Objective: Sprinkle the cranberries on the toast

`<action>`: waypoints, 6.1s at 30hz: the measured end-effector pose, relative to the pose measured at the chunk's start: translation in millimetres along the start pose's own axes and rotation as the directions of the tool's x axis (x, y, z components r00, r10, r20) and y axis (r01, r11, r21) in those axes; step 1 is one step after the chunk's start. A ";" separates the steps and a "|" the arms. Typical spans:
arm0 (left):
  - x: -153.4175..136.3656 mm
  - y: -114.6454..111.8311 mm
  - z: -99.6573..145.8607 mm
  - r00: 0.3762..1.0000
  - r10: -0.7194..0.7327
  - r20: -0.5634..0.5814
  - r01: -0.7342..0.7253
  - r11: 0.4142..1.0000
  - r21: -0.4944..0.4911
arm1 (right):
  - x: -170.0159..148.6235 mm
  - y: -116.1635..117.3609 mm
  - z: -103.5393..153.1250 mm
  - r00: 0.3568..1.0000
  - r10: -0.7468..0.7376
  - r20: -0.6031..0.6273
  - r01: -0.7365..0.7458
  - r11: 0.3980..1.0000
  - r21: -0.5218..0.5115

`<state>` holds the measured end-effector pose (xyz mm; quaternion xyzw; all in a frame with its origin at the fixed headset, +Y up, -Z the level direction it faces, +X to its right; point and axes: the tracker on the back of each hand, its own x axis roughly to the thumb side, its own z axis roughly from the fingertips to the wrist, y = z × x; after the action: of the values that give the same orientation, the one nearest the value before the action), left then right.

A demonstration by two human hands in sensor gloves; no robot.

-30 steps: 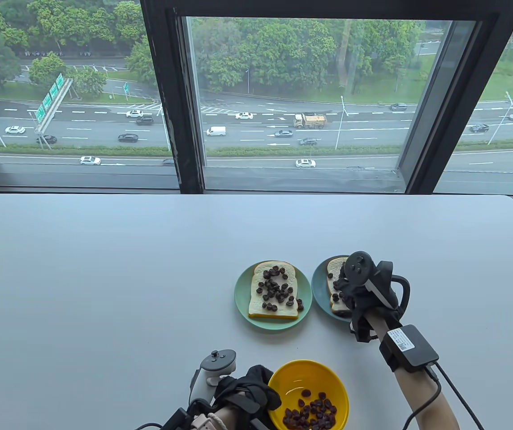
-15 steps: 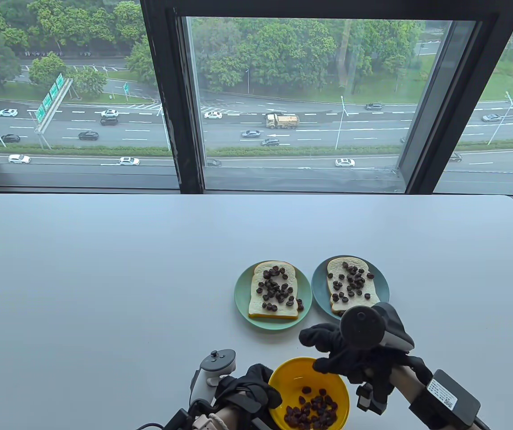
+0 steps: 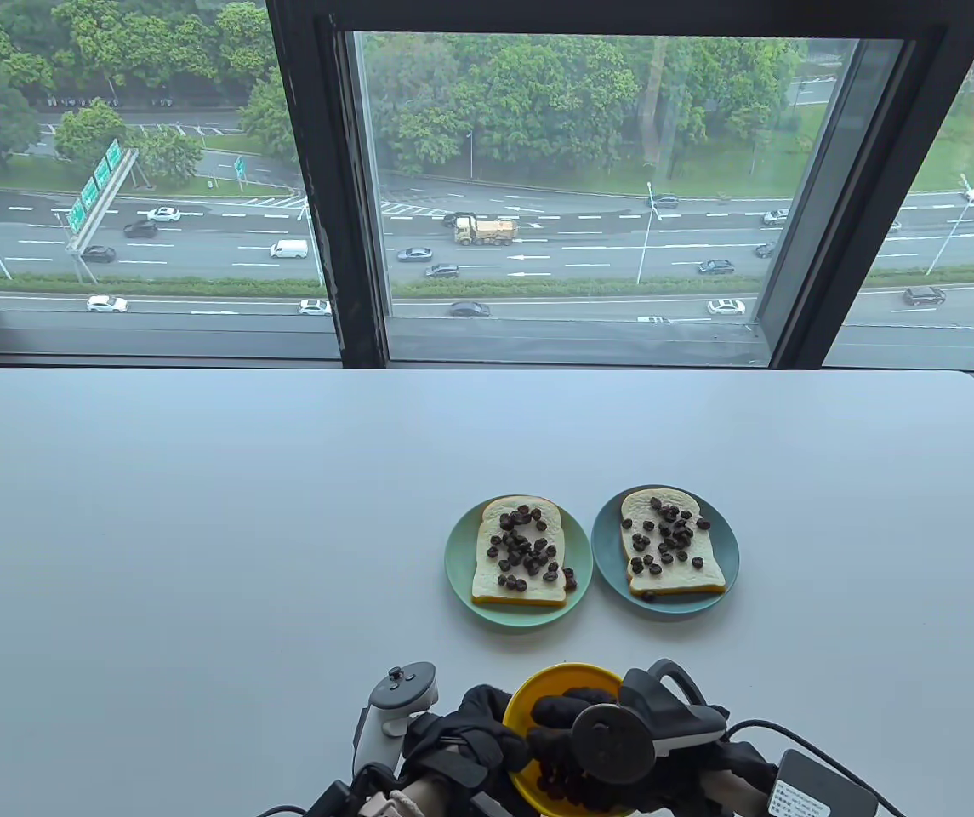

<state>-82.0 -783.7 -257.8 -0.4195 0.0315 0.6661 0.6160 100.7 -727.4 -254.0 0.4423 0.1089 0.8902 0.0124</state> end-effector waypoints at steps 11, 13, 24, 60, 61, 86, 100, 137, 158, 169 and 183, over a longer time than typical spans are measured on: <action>-8.7 -4.0 -5.5 0.999 -0.007 -0.037 0.006 1.000 -0.015 | 15.2 -1.8 -0.6 0.993 0.114 -0.031 -0.117 0.982 -0.145; -8.4 -4.1 -5.8 0.999 -0.013 -0.042 0.012 1.000 -0.013 | 14.6 -4.3 -0.1 0.993 0.111 -0.031 -0.114 0.983 -0.141; -10.3 0.4 -5.8 0.997 -0.012 -0.078 0.013 1.000 0.012 | 1.1 -38.1 13.2 0.999 -0.005 -0.047 -0.007 0.964 -0.265; -13.2 1.4 -8.9 0.991 0.019 -0.133 -0.018 1.000 0.005 | -272.3 -12.0 0.2 0.421 -0.431 -0.798 0.090 0.895 -0.436; -13.3 1.5 -8.8 0.991 0.018 -0.133 -0.018 1.000 0.007 | -271.5 -12.1 1.7 0.428 -0.451 -0.784 0.104 0.886 -0.452; -8.7 3.0 -8.0 0.996 -0.007 -0.087 0.010 1.000 0.029 | -100.5 -61.3 41.7 0.860 -0.420 -0.291 0.309 0.881 -0.358; -5.1 -1.7 -6.1 0.999 -0.039 -0.020 0.039 0.999 0.009 | -6.0 -3.4 6.6 0.997 -0.061 -0.044 0.067 0.986 0.155; -16.7 2.9 -12.8 0.991 -0.045 -0.128 0.047 0.999 0.007 | -194.7 -48.4 -18.3 0.751 -0.116 -0.650 -0.101 0.953 -0.287; -13.1 8.8 -10.3 0.994 -0.044 -0.102 0.046 0.999 0.027 | -207.7 -34.7 -16.5 0.664 -0.029 -0.747 -0.195 0.958 -0.211; 5.9 35.7 -1.2 0.997 -0.069 -0.019 0.071 0.987 0.147 | -173.9 -51.2 50.3 0.632 -0.174 -0.755 -0.141 0.932 -0.333; 17.6 120.7 43.2 0.999 0.007 -0.054 0.022 0.861 0.508 | -160.1 -38.2 119.2 0.553 -0.360 -0.752 -0.047 0.887 -0.459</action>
<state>-204.8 -774.4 -297.7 -0.2602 0.2206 0.6204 0.7062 289.4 -687.3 -317.7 -0.0481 -0.0559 0.9876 0.1385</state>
